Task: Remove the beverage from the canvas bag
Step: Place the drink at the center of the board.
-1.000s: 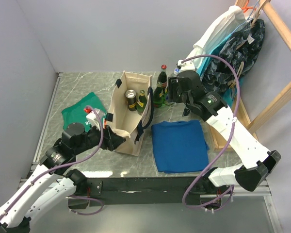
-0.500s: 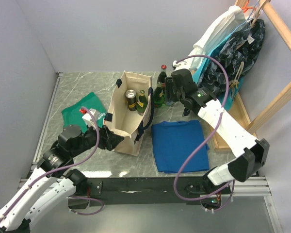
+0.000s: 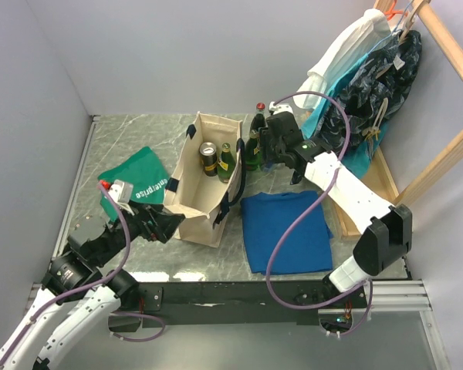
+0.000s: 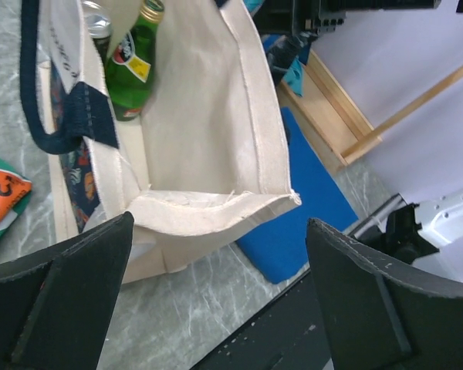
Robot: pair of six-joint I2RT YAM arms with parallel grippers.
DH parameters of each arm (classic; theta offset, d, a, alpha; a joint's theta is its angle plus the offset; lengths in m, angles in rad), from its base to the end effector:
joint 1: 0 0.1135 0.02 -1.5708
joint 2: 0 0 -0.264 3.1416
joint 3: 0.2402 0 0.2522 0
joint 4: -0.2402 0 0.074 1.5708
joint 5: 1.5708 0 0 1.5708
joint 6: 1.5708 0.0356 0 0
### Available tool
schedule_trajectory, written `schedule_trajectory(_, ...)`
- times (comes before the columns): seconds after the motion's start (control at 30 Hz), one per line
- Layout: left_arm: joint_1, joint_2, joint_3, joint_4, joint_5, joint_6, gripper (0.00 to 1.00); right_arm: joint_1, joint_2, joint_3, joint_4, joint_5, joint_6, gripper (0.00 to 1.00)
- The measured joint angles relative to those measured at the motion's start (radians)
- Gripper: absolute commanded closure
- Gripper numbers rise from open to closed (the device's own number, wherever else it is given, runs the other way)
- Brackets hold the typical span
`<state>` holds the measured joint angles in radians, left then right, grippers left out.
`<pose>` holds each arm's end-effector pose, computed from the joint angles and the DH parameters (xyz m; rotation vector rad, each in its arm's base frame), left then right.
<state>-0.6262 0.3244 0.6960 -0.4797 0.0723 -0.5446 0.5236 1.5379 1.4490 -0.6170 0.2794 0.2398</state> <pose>0.0674 -0.0520 0.3307 0.1294 1.7632 -0.9294 0.3020 0.1630 0.3452 -0.1729 2.2391 0.0929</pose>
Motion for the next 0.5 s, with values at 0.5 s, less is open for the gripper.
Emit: schedule_trajectory(0.5,0.000,-0.002,0.002,-0.080,-0.218,-0.064,0.00,-0.005,0.098,0.010,0.020,-0.019,-0.008,1.00)
